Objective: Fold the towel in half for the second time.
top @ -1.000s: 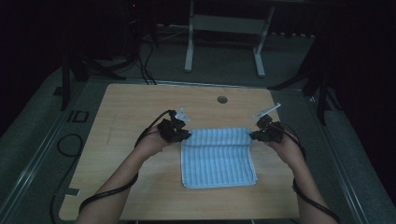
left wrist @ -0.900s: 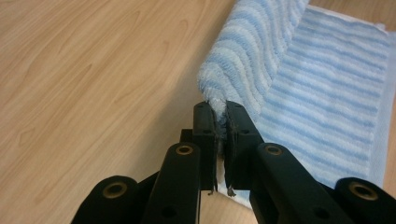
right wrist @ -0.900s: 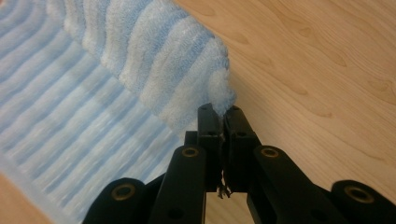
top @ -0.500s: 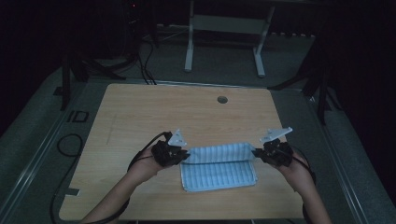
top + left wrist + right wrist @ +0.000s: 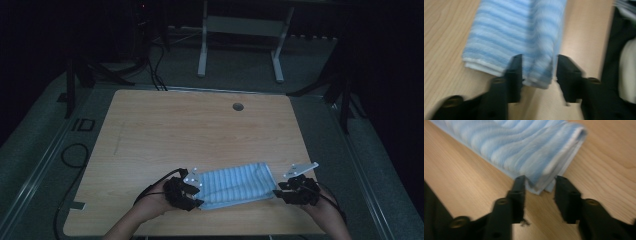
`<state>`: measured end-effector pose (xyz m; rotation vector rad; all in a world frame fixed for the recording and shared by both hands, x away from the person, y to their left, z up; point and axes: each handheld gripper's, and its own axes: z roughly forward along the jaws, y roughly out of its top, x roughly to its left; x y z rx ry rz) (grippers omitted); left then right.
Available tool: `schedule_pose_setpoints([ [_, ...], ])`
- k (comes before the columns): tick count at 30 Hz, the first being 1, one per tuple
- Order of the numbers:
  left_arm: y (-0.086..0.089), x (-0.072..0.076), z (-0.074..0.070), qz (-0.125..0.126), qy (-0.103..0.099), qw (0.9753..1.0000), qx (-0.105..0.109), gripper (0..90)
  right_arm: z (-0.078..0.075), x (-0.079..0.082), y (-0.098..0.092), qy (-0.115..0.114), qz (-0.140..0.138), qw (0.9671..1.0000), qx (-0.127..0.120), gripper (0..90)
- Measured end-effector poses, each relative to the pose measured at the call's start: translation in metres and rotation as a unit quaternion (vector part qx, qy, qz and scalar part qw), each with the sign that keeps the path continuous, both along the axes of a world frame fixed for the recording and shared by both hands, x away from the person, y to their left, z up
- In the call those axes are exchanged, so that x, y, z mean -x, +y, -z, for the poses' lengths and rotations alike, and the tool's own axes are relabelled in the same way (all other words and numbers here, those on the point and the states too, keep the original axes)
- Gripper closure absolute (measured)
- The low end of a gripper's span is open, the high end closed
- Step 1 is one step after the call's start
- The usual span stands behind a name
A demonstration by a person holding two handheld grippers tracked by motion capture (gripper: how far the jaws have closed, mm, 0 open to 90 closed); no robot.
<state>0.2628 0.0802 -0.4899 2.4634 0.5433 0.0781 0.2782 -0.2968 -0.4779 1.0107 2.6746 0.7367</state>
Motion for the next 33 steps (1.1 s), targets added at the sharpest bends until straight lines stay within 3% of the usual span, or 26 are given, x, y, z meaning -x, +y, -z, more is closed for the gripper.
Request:
schedule_pose_setpoints([
  [2,0.004,-0.001,-0.011,-0.004,-0.007,0.9999,0.010,45.7,-0.012,-0.001,-0.004,-0.018,0.013,0.9998,-0.001,57.9],
  [5,0.006,-0.008,-0.019,-0.019,-0.020,0.9995,0.012,45.4,-0.024,-0.005,-0.004,-0.029,0.014,0.9994,-0.010,57.6],
  [6,0.004,-0.011,-0.019,-0.021,-0.021,0.9994,0.014,45.4,-0.031,-0.009,0.004,-0.038,0.008,0.9992,-0.006,57.4],
  [10,-0.006,-0.018,-0.011,-0.025,-0.019,0.9993,0.020,45.5,-0.028,-0.016,0.023,-0.033,-0.015,0.9993,-0.001,56.9],
  [13,-0.023,-0.020,0.011,-0.001,-0.012,0.9999,-0.002,45.4,-0.010,-0.025,0.046,-0.009,-0.042,0.9990,0.011,55.8],
  [17,-0.031,-0.023,0.030,0.002,0.006,0.9997,-0.022,44.0,0.009,-0.034,0.057,0.007,-0.056,0.9981,0.026,52.7],
  [19,-0.032,-0.024,0.037,-0.003,0.014,0.9995,-0.027,37.1,0.018,-0.038,0.059,0.015,-0.057,0.9978,0.031,50.9],
  [23,-0.028,-0.029,0.041,-0.021,0.023,0.9994,-0.015,28.7,0.038,-0.045,0.057,0.035,-0.045,0.9972,0.048,48.4],
  [25,-0.025,-0.033,0.042,-0.020,0.028,0.9994,-0.010,28.1,0.043,-0.046,0.055,0.042,-0.042,0.9975,0.037,48.1],
  [33,-0.007,-0.059,0.044,-0.013,0.024,0.9996,-0.006,27.6,0.043,-0.058,0.067,0.054,-0.040,0.9971,0.036,47.3],
])
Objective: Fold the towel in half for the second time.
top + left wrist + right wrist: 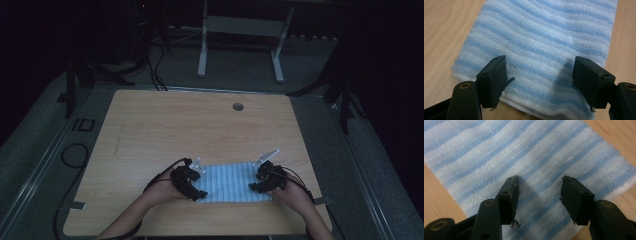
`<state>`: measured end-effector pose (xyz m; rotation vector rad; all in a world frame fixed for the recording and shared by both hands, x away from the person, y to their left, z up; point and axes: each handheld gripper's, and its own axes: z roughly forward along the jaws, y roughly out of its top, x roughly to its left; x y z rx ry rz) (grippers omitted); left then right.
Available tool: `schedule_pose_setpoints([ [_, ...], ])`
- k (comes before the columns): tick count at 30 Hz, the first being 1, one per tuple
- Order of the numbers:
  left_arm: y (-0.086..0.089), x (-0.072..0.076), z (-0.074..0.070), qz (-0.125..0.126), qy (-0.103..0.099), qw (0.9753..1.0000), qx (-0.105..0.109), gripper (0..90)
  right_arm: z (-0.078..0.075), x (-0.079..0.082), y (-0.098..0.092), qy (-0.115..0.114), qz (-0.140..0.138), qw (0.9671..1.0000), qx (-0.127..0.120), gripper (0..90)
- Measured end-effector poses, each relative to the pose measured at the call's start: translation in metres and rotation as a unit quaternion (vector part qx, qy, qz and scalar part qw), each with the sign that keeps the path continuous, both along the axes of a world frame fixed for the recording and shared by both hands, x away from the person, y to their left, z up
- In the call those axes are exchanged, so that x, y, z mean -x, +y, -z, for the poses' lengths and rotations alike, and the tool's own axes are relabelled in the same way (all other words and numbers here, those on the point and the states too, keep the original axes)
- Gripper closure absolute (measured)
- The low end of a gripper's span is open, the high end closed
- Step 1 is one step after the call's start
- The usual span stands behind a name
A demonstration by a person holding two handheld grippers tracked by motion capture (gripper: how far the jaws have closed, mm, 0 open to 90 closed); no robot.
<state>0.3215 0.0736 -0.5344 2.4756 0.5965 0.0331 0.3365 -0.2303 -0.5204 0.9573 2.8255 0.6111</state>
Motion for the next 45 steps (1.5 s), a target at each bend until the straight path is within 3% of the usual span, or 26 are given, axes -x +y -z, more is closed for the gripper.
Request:
schedule_pose_setpoints([
  [7,0.014,-0.021,-0.001,-0.015,0.002,0.9999,-0.007,28.1,-0.001,-0.018,0.017,0.011,0.000,0.9999,0.004,46.7],
  [15,0.024,-0.045,-0.006,-0.023,0.012,0.9986,-0.046,28.1,-0.005,-0.052,0.045,0.048,-0.010,0.9980,0.040,44.8],
  [24,0.028,-0.056,-0.007,-0.033,0.011,0.9976,-0.059,28.1,-0.006,-0.070,0.058,0.057,-0.006,0.9972,0.046,42.1],
  [29,0.028,-0.052,-0.015,-0.048,0.001,0.9979,-0.045,24.6,-0.016,-0.069,0.055,0.041,0.003,0.9990,0.019,31.2],
  [31,0.028,-0.049,-0.020,-0.051,-0.003,0.9985,-0.019,19.0,-0.021,-0.069,0.053,0.036,0.007,0.9993,0.003,25.8],
  [34,0.028,-0.045,-0.022,-0.068,-0.033,0.9972,-0.004,12.1,-0.024,-0.068,0.050,0.032,-0.003,0.9994,-0.014,15.0],
  [37,0.032,-0.044,-0.022,-0.078,-0.044,0.9959,0.015,8.0,-0.023,-0.066,0.048,0.017,-0.004,0.9998,-0.009,14.7],
  [39,0.036,-0.043,-0.021,-0.086,-0.049,0.9950,0.016,7.5,-0.021,-0.065,0.045,0.010,-0.003,0.9999,-0.011,14.4],
  [40,0.042,-0.043,-0.019,-0.097,-0.043,0.9940,0.027,6.4,-0.020,-0.064,0.043,0.009,-0.002,0.9999,-0.013,14.2],
  [45,0.052,-0.040,-0.017,-0.110,-0.046,0.9923,0.036,3.6,-0.018,-0.060,0.034,-0.005,-0.005,0.9997,-0.024,14.1],
])
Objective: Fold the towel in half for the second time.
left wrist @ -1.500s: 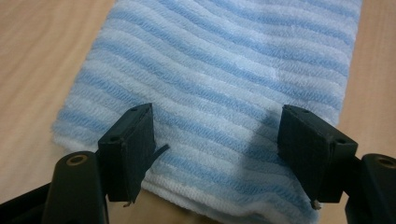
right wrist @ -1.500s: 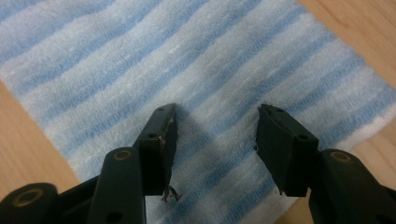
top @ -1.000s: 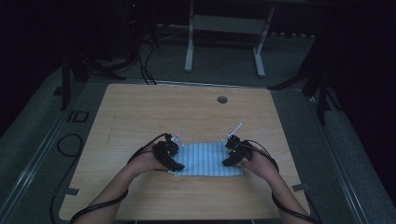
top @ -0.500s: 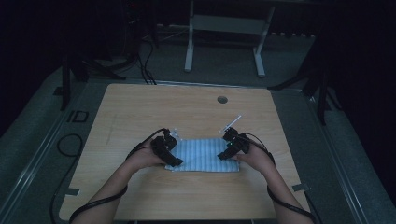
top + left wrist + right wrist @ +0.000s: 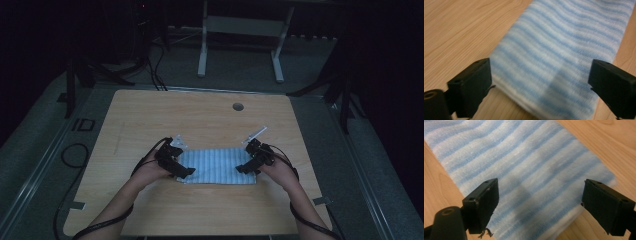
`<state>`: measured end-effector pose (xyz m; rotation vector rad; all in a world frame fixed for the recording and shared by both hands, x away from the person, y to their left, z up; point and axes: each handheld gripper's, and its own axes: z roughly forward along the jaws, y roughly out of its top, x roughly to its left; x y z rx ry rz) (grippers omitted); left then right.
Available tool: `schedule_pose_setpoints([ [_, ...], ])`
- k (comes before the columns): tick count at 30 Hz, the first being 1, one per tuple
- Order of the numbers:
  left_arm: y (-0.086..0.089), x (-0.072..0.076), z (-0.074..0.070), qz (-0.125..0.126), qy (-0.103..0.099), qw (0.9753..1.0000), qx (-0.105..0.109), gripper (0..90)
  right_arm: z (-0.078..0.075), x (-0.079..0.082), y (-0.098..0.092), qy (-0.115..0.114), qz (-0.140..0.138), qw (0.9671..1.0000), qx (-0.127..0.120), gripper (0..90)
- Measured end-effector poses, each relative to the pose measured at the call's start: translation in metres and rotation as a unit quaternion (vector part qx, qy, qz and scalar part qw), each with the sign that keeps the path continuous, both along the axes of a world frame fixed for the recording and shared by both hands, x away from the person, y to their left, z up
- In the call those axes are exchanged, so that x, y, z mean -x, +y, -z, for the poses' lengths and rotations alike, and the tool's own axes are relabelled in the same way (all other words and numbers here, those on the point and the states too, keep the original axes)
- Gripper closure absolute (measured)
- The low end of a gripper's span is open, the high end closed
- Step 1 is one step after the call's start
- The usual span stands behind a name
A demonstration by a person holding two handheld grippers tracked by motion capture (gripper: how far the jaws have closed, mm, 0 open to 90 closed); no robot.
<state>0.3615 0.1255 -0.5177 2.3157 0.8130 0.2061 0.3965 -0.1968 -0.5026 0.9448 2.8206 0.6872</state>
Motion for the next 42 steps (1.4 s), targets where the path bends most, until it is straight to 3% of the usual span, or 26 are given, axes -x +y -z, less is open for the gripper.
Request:
schedule_pose_setpoints([
  [3,0.014,0.005,0.004,-0.020,-0.002,0.9996,0.018,3.6,-0.001,0.005,-0.011,-0.015,0.005,0.9996,-0.023,14.1],
  [12,0.048,0.019,0.012,-0.046,0.010,0.9986,0.026,3.6,0.003,0.015,-0.049,-0.035,0.027,0.9968,-0.066,13.6],
  [18,0.068,0.028,0.011,-0.067,0.010,0.9969,0.040,3.6,0.009,0.020,-0.070,-0.041,0.046,0.9952,-0.076,13.2],
  [22,0.082,0.034,0.012,-0.082,0.011,0.9955,0.044,3.6,0.012,0.026,-0.085,-0.055,0.060,0.9926,-0.090,13.2],
  [26,0.094,0.040,0.014,-0.097,0.014,0.9938,0.052,3.6,0.014,0.031,-0.101,-0.072,0.084,0.9876,-0.111,13.2],
  [40,0.122,0.057,0.027,-0.130,0.016,0.9890,0.069,3.6,0.032,0.052,-0.145,-0.071,0.143,0.9781,-0.134,13.0],
  [42,0.124,0.058,0.028,-0.132,0.014,0.9886,0.072,3.6,0.032,0.057,-0.151,-0.079,0.154,0.9754,-0.137,13.1],
])
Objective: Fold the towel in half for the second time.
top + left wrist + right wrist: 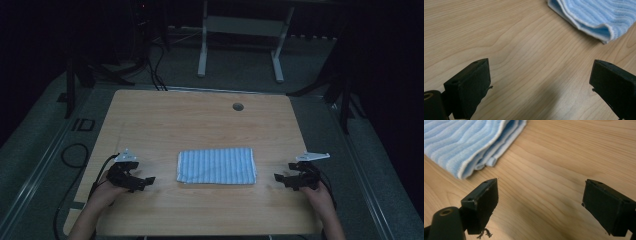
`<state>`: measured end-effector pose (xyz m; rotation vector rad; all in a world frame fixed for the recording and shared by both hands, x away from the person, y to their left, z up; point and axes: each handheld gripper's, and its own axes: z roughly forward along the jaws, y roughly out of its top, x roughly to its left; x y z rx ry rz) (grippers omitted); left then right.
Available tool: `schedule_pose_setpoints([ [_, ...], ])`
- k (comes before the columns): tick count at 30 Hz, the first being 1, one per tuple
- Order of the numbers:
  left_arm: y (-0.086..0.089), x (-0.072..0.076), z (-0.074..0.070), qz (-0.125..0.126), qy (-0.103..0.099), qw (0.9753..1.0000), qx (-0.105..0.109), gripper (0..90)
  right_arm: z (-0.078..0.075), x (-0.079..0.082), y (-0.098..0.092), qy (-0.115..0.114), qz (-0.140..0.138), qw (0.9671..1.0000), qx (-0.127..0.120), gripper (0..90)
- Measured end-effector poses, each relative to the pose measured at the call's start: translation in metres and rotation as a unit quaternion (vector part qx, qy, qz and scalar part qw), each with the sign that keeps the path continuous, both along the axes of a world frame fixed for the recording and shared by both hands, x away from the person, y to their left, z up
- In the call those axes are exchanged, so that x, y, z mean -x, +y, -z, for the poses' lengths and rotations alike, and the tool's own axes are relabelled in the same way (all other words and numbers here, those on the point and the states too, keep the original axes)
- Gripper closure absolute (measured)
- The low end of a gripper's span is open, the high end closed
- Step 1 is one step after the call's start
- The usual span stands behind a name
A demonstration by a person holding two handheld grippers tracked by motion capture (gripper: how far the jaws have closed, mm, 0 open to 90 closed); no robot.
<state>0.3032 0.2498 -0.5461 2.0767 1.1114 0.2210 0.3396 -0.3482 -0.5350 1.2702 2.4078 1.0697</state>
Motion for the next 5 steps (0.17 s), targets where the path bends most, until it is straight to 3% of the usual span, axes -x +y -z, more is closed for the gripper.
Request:
schedule_pose_setpoints([
  [5,0.0022,0.0016,0.0001,-0.002,-0.006,1.0000,0.006,3.6,-0.0002,0.0068,-0.0115,-0.012,0.022,0.9995,-0.020,13.5],
])
